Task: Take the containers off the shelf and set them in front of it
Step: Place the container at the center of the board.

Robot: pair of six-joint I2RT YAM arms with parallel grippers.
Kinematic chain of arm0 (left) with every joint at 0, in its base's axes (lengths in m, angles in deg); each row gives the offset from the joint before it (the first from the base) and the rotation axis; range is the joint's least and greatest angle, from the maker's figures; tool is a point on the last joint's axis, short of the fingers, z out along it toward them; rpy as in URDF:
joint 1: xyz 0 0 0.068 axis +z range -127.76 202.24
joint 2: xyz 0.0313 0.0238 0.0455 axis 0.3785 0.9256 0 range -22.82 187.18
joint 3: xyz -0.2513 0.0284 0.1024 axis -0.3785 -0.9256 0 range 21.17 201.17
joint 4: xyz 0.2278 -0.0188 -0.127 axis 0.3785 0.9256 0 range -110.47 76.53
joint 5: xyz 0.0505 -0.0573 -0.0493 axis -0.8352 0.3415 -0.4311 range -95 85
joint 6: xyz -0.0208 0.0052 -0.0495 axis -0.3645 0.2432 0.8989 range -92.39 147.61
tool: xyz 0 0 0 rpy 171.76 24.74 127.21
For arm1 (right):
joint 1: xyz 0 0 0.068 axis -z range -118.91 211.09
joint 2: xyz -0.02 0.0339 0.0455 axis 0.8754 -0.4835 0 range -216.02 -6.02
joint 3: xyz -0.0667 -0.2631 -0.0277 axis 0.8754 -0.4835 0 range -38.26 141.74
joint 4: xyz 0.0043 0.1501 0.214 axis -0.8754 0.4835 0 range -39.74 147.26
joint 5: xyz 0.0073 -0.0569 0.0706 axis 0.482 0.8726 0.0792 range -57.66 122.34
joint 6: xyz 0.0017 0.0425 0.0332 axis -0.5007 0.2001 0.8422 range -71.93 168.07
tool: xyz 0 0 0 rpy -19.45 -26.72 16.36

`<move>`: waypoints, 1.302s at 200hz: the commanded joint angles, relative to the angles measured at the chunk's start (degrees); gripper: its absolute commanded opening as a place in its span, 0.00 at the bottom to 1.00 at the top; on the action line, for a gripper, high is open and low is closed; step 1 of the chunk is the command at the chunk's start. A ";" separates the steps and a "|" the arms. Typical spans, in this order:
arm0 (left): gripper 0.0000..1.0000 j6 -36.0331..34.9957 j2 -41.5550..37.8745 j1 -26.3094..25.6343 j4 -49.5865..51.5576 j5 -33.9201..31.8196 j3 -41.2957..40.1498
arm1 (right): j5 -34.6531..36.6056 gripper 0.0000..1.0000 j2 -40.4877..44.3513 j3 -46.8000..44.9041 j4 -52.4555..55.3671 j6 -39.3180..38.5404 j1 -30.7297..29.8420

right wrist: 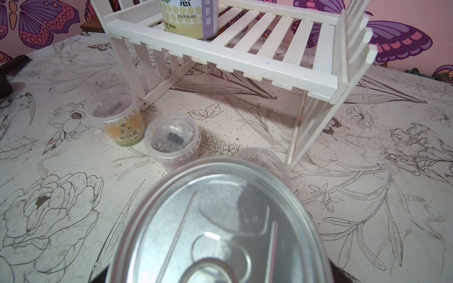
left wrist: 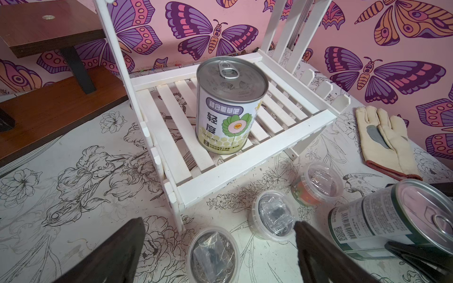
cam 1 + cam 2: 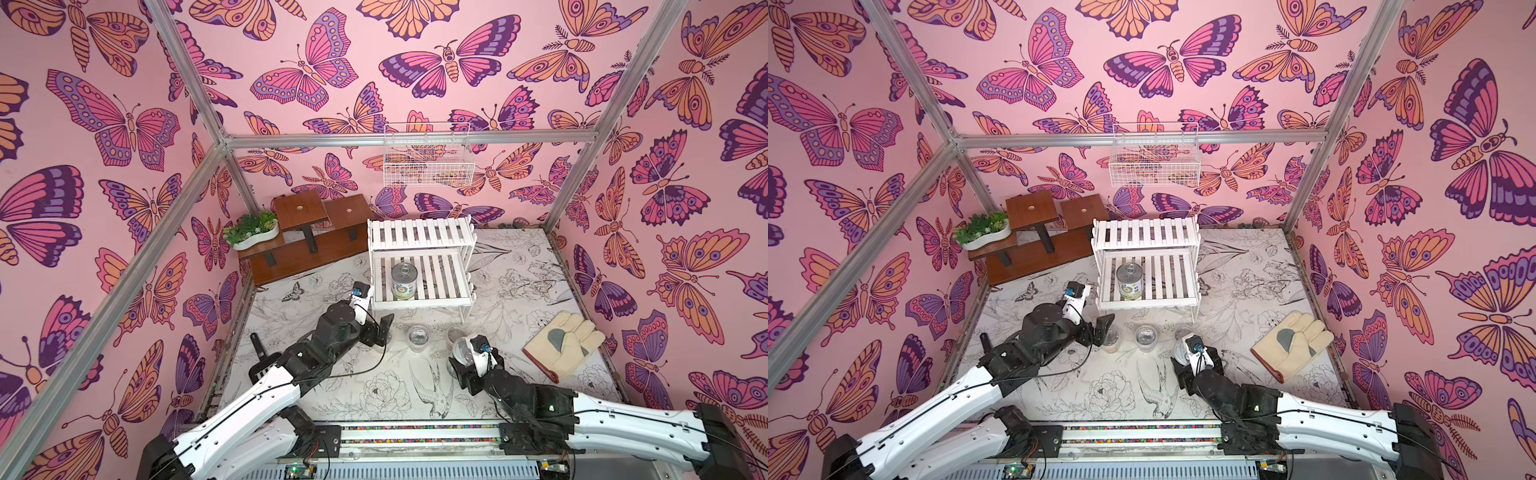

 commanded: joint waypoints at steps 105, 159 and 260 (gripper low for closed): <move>1.00 -0.69 -0.73 0.44 0.50 0.44 0.64 | 5.21 0.73 -5.01 -3.09 -4.08 6.81 -2.49; 1.00 -0.70 -1.01 0.46 0.46 0.60 0.56 | 5.58 0.89 -4.44 -3.38 -2.20 8.20 -2.67; 1.00 -3.20 6.07 0.52 2.08 2.47 6.86 | 7.34 0.99 5.20 3.24 8.69 5.72 -4.85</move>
